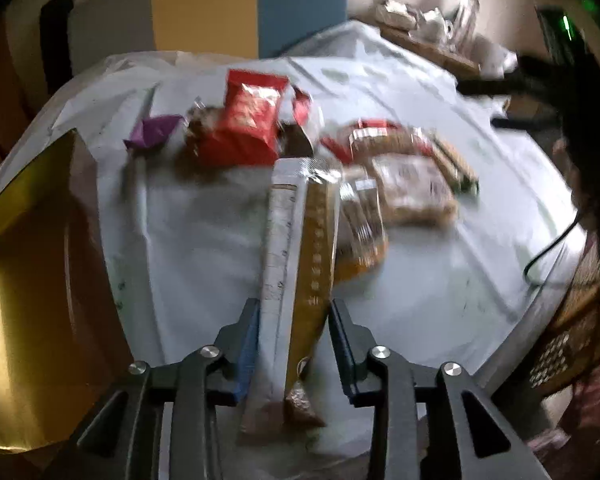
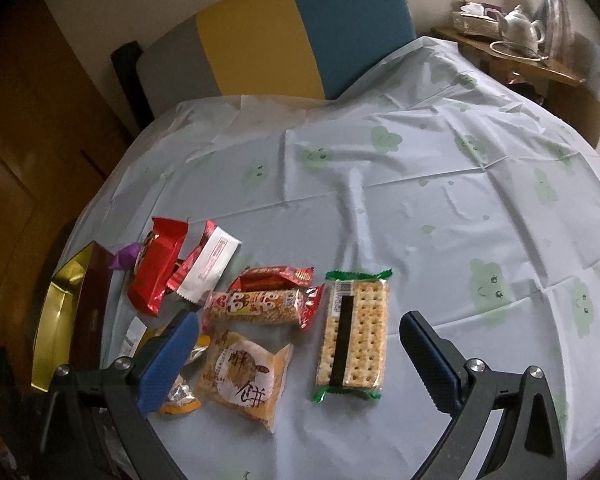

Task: Organize snacks
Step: 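Carry the stick packet into the gold box and open the left tool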

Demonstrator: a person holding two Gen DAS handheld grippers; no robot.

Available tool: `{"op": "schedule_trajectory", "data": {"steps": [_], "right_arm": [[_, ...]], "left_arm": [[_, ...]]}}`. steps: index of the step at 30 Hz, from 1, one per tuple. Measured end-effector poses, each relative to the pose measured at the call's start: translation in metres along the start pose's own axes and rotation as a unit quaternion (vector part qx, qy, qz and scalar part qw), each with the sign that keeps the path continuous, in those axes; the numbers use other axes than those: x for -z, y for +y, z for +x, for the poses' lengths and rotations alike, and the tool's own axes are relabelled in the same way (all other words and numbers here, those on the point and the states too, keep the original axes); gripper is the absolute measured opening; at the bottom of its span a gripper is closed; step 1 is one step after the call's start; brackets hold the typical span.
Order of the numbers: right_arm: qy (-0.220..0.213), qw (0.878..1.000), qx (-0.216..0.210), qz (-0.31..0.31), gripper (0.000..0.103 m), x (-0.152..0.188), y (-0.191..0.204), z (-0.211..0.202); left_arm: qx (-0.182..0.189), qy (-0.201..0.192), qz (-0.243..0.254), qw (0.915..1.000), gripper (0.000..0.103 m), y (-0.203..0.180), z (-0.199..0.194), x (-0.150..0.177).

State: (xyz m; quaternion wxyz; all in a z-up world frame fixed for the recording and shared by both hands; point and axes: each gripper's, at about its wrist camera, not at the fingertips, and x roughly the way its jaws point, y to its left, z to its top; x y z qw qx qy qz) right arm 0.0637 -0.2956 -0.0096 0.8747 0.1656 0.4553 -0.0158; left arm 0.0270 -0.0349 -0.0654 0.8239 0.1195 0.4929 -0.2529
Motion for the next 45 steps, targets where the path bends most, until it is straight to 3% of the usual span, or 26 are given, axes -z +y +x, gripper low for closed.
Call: {"op": "schedule_trajectory", "data": {"steps": [2, 6, 11, 15, 20, 25, 30, 33, 34, 35, 36, 41, 45], "right_arm": [[0.003, 1.0, -0.002, -0.006, 0.102, 0.001, 0.003, 0.001], [0.006, 1.0, -0.008, -0.019, 0.101, 0.004, 0.009, 0.002], [0.027, 0.998, -0.034, -0.042, 0.081, 0.01, 0.023, 0.007], [0.055, 0.992, -0.066, -0.092, 0.08, 0.026, 0.053, 0.013], [0.096, 0.981, -0.084, -0.145, 0.08, 0.059, 0.1, 0.033], [0.101, 0.982, -0.085, -0.134, 0.08, 0.074, 0.115, 0.047], [0.093, 0.984, -0.082, -0.128, 0.08, 0.074, 0.131, 0.059], [0.09, 0.984, -0.07, -0.137, 0.08, 0.071, 0.144, 0.069], [0.093, 0.984, -0.061, -0.14, 0.076, 0.072, 0.148, 0.074], [0.098, 0.984, -0.051, -0.143, 0.063, 0.073, 0.149, 0.078], [0.1, 0.983, -0.039, -0.146, 0.057, 0.076, 0.15, 0.081], [0.095, 0.984, -0.032, -0.15, 0.055, 0.081, 0.149, 0.089], [0.099, 0.984, -0.041, -0.143, 0.055, 0.081, 0.144, 0.09]], "left_arm": [[-0.006, 0.012, 0.008, 0.9999, 0.035, -0.002, 0.01, 0.006], [-0.008, -0.006, -0.002, 1.0, 0.031, 0.0, 0.004, 0.012], [-0.008, -0.022, -0.028, 0.9993, 0.031, 0.01, -0.007, 0.029], [-0.002, -0.032, -0.035, 0.9989, 0.031, 0.009, -0.014, 0.032], [0.015, -0.078, -0.039, 0.9961, 0.031, 0.012, -0.043, 0.031], [0.021, -0.117, -0.065, 0.9908, 0.031, 0.026, -0.077, 0.03], [0.041, -0.152, -0.162, 0.9742, 0.031, 0.078, -0.105, 0.023], [0.031, -0.149, -0.227, 0.962, 0.031, 0.115, -0.105, 0.017], [0.026, -0.143, -0.251, 0.9571, 0.031, 0.127, -0.104, 0.015], [0.02, -0.138, -0.281, 0.9494, 0.031, 0.144, -0.101, 0.014], [0.017, -0.137, -0.293, 0.9461, 0.031, 0.152, -0.099, 0.013], [0.001, -0.123, -0.348, 0.9293, 0.031, 0.192, -0.081, -0.002], [-0.005, -0.104, -0.368, 0.9239, 0.031, 0.206, -0.058, -0.013]]}}
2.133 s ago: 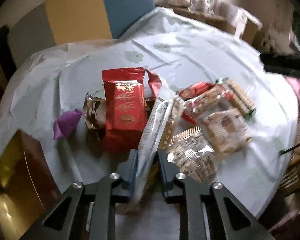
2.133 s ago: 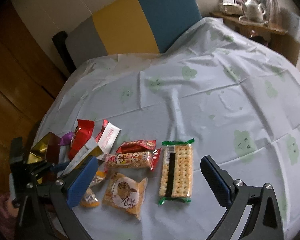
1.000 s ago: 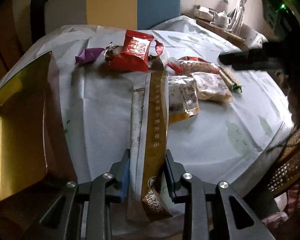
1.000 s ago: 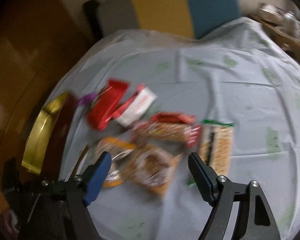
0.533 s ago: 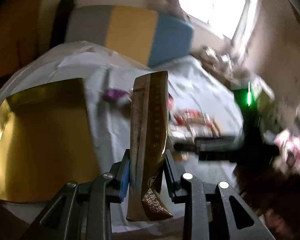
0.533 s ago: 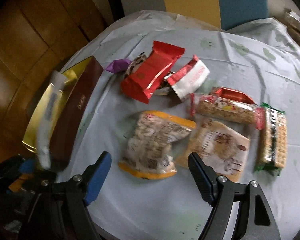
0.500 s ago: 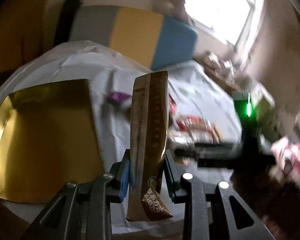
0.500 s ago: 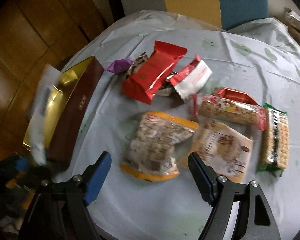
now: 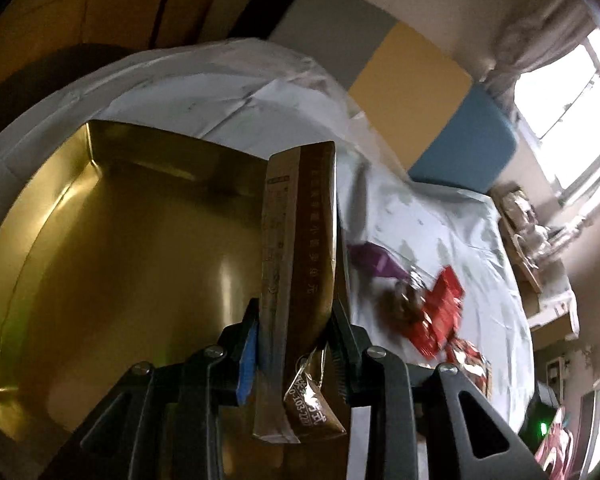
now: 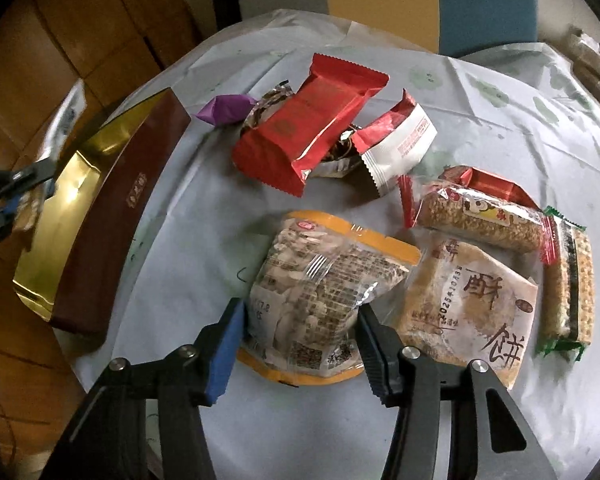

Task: Organize snacks
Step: 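Carry the stick packet into the gold box and open the left tool, then grasp the clear nut bag with the right tool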

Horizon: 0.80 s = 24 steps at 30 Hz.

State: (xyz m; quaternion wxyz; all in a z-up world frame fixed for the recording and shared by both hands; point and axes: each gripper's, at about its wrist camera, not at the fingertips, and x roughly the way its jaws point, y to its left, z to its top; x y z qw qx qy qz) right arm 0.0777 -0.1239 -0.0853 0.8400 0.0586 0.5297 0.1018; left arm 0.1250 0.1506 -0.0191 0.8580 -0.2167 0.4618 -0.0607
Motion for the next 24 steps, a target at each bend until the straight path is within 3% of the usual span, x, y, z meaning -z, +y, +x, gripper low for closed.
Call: {"op": "schedule_trajectory", "data": {"steps": [3, 6, 13, 19, 24], "right_arm": [[-0.003, 1.0, 0.001, -0.005, 0.056, -0.001, -0.001, -0.001], [-0.007, 1.0, 0.0, -0.003, 0.056, 0.0, -0.003, -0.002], [-0.012, 1.0, 0.003, -0.014, 0.062, 0.002, 0.002, 0.0], [-0.016, 0.999, 0.017, -0.028, 0.067, 0.004, 0.01, 0.001], [-0.016, 1.0, 0.008, -0.012, 0.067, 0.001, 0.007, 0.001]], "left_arm": [[-0.005, 0.032, 0.0, 0.9995, 0.033, -0.002, 0.023, -0.004], [-0.007, 0.039, 0.017, 0.9991, 0.036, -0.007, 0.031, 0.001], [-0.037, 0.024, 0.049, 0.9979, 0.037, -0.009, 0.018, 0.019], [-0.062, -0.013, 0.085, 0.9943, 0.037, -0.016, -0.006, 0.05], [-0.048, -0.038, 0.143, 0.9877, 0.037, -0.032, -0.025, 0.081]]}}
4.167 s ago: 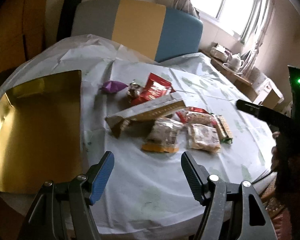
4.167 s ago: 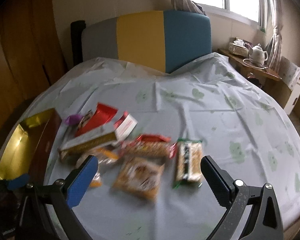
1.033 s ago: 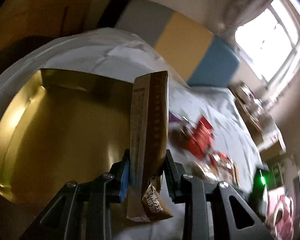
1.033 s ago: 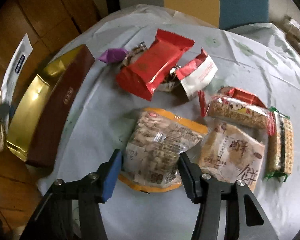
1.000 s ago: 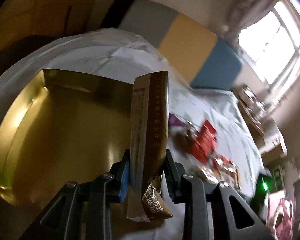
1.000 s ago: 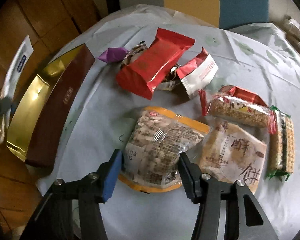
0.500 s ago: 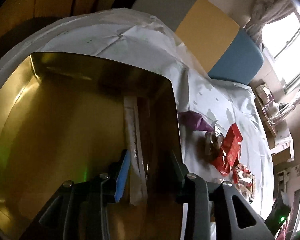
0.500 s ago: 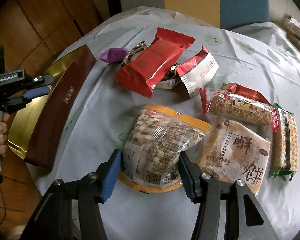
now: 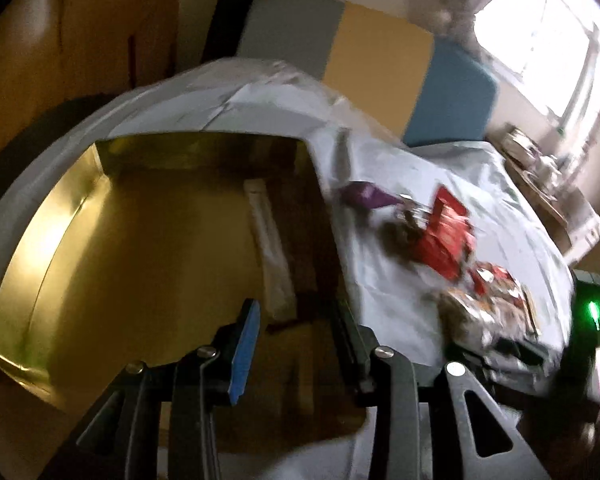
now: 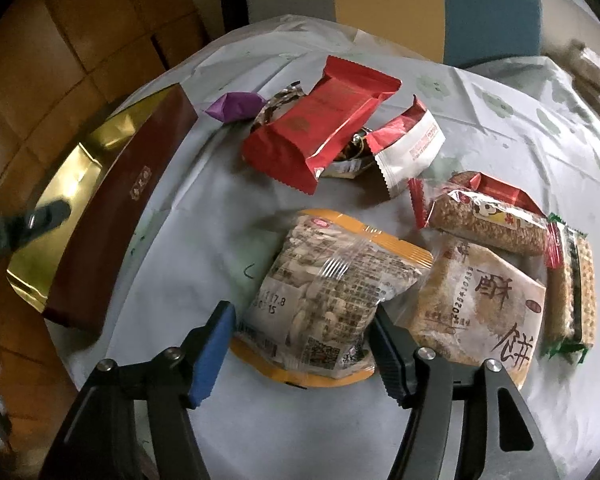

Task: Organize snacks
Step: 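Grasp the clear nut bag with the right tool, then carry the nut bag into the gold box and open the right tool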

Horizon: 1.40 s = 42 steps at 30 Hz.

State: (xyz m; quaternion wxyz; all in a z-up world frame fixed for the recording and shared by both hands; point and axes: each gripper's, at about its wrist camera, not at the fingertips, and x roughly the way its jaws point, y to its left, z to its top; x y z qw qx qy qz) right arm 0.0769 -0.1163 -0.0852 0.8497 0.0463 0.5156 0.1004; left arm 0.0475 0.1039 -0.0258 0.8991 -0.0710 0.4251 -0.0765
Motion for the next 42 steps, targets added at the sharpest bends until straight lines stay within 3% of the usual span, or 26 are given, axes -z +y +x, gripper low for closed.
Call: {"op": "schedule_trajectory", "data": {"steps": [3, 9, 14, 17, 24, 27, 35, 39, 42], "right_arm": [[0.0, 1.0, -0.012, 0.016, 0.067, 0.0, -0.004, -0.001], [-0.002, 1.0, 0.005, 0.009, 0.063, 0.001, 0.0, -0.002], [-0.001, 1.0, 0.0, 0.009, 0.06, 0.002, 0.0, -0.002], [-0.002, 1.0, -0.004, 0.007, 0.057, 0.003, -0.003, -0.004], [-0.001, 1.0, 0.004, -0.017, 0.053, 0.006, 0.0, -0.007], [0.008, 1.0, -0.006, -0.016, 0.046, 0.003, 0.0, -0.008], [0.004, 0.999, -0.03, -0.016, 0.04, -0.008, -0.007, -0.034], [-0.021, 0.997, -0.049, -0.052, 0.04, -0.023, 0.011, -0.058], [-0.024, 0.991, -0.088, -0.095, 0.04, -0.038, 0.036, -0.07]], "left_arm": [[0.035, -0.008, 0.042, 0.9985, 0.037, -0.017, -0.009, 0.013], [0.095, 0.01, 0.141, 0.9854, 0.038, -0.058, -0.015, 0.043], [0.111, 0.008, 0.197, 0.9741, 0.038, -0.083, -0.018, 0.057], [0.129, 0.024, 0.193, 0.9725, 0.038, -0.083, -0.014, 0.061], [0.114, 0.063, 0.221, 0.9665, 0.038, -0.084, 0.005, 0.081], [0.123, 0.079, 0.225, 0.9635, 0.038, -0.079, 0.01, 0.091], [0.149, 0.067, 0.217, 0.9623, 0.038, -0.069, 0.009, 0.094], [0.161, 0.06, 0.21, 0.9625, 0.038, -0.065, 0.01, 0.094], [0.165, 0.057, 0.209, 0.9621, 0.038, -0.064, 0.01, 0.093]]}}
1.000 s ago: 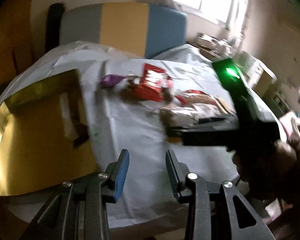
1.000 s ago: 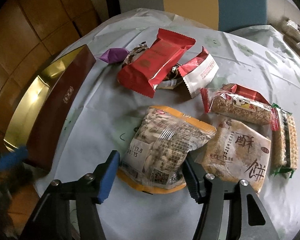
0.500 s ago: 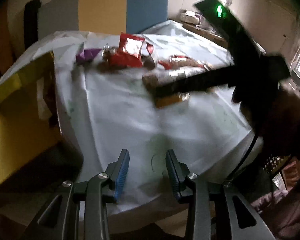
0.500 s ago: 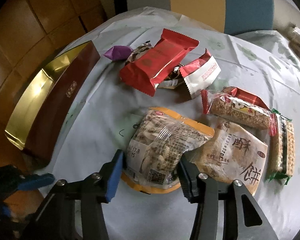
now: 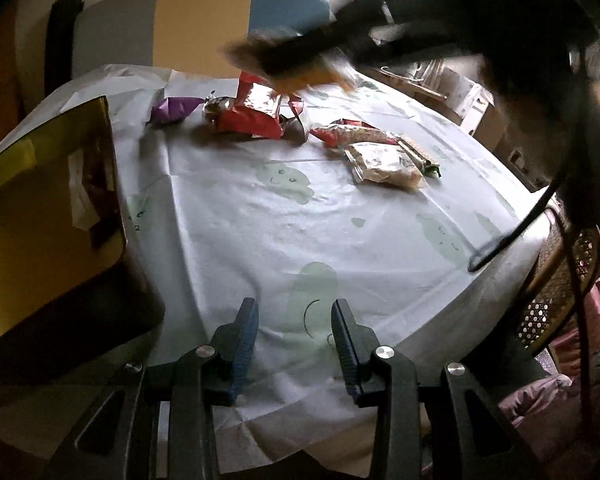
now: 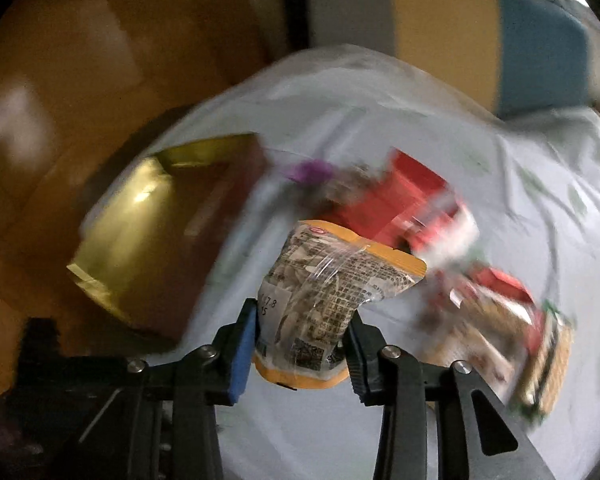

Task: Organize snacks
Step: 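Carry the nut bag into the gold box and open the right tool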

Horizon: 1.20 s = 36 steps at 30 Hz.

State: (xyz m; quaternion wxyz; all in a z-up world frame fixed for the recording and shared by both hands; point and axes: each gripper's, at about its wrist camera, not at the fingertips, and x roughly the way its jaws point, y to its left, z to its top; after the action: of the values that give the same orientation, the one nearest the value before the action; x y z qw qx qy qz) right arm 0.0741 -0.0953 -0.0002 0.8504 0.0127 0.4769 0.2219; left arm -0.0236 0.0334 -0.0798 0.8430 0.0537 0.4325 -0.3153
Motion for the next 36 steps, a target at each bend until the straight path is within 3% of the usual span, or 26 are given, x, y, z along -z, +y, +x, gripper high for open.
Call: {"op": "schedule_trajectory", "data": {"steps": [4, 8, 14, 18, 30, 36], "right_arm": [[0.006, 0.997, -0.051, -0.065, 0.041, -0.023, 0.043, -0.001], [0.025, 0.986, -0.115, -0.12, 0.041, -0.042, 0.087, 0.01], [0.056, 0.976, -0.145, -0.155, 0.05, -0.056, 0.121, 0.045], [0.063, 0.979, -0.13, -0.145, 0.053, -0.052, 0.116, 0.058], [0.053, 0.988, -0.107, -0.098, 0.053, -0.023, 0.059, 0.043], [0.037, 0.993, -0.086, -0.074, 0.062, -0.011, 0.037, 0.025]], "left_arm": [[0.006, -0.005, -0.001, 1.0, 0.038, 0.001, -0.001, 0.002], [0.011, -0.008, -0.004, 0.9999, 0.038, 0.003, -0.001, 0.003], [0.016, -0.011, -0.008, 0.9998, 0.038, 0.005, -0.002, 0.003], [0.017, -0.012, -0.007, 0.9998, 0.038, 0.004, -0.002, 0.004], [0.008, -0.007, -0.009, 0.9999, 0.038, 0.001, -0.001, 0.003], [-0.002, -0.003, -0.003, 1.0, 0.042, -0.004, 0.001, 0.002]]}}
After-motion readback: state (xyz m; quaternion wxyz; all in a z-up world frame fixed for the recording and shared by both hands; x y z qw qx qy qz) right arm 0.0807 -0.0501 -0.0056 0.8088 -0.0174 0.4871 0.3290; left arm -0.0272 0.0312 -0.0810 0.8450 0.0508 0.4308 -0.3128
